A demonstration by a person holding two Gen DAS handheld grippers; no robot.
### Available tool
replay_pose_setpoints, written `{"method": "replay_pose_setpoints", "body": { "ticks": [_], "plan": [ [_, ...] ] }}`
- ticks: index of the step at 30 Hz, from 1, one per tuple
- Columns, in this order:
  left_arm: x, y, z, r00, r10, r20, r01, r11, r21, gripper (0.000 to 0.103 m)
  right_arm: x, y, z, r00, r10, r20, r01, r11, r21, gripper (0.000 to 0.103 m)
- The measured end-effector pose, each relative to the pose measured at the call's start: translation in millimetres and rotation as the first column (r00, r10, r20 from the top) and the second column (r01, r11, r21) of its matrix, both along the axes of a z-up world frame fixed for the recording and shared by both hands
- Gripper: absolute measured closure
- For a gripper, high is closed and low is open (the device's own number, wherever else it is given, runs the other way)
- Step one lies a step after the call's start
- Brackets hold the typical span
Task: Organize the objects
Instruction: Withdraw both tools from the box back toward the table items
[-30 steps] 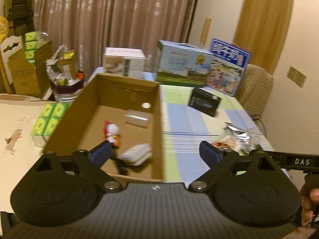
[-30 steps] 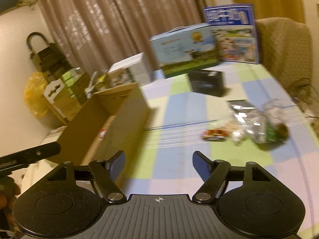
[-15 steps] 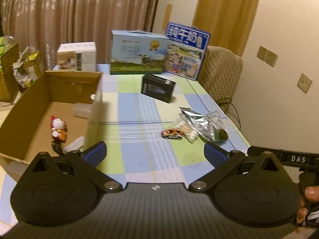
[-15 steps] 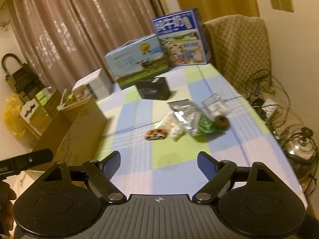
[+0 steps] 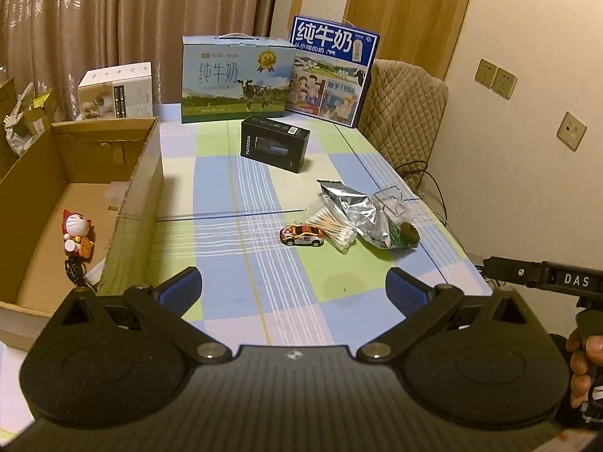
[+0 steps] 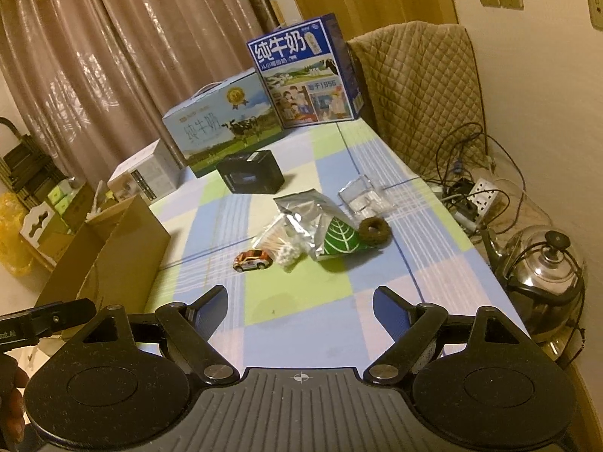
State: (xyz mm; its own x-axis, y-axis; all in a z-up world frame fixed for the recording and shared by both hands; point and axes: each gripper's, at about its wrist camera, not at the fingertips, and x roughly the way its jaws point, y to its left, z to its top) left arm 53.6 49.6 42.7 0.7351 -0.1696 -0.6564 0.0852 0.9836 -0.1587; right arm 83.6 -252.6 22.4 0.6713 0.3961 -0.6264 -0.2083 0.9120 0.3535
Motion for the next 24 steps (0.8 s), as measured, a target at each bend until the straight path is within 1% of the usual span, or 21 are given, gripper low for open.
{"method": "replay_pose_setpoints", "body": {
  "ticks": [13,24],
  "plan": [
    [30.0,-13.8,-20.6,0.999,-0.016,-0.046,0.016,1.0,-0.002,0.001,27.8,-9.3,-11.1,1.0,-0.006,-0.009,0.006,1.0,-0.017,0.022],
    [65.3,-26.8,-42.9,0.997,-0.026,-0.077,0.026,1.0,-0.009,0.001,74.0,-8.3,-22.2,1.0,-0.002,-0.002,0.002,0.998,-0.059,0.022]
  ]
}}
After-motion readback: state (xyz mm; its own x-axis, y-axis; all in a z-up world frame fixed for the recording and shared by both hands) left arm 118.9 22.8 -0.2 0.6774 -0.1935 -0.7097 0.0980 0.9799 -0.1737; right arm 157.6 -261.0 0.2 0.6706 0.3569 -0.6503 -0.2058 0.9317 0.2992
